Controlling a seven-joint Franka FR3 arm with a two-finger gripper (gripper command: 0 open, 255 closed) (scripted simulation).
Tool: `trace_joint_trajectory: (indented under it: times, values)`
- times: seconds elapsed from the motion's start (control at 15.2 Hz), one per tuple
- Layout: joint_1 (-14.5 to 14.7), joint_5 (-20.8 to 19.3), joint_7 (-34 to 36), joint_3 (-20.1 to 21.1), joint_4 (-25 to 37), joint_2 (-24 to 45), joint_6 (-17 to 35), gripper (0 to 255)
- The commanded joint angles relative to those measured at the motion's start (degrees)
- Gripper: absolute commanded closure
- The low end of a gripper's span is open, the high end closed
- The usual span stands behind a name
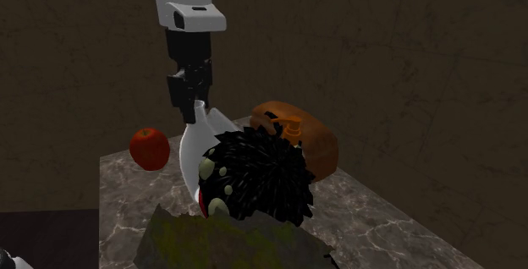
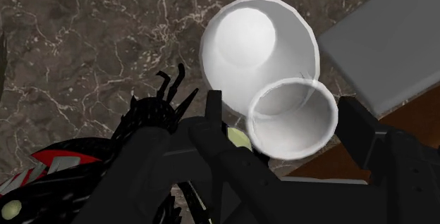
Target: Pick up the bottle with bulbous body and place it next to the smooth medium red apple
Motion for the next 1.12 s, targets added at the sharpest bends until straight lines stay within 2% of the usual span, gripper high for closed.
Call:
trace_joint_trajectory:
  times: [0.0,0.26,0.53,1.06]
  values:
    - [0.00,0.00,0.00,0.00,0.01,0.00,0.01,0]
    - [0.00,0.00,0.00,0.00,0.01,0.00,0.01,0]
    - [-0.34,-0.77,0.08,-1.24,6.04,-1.70,-7.73,0]
    - [-0.33,-0.78,0.08,-1.24,6.04,-1.70,-7.73,0]
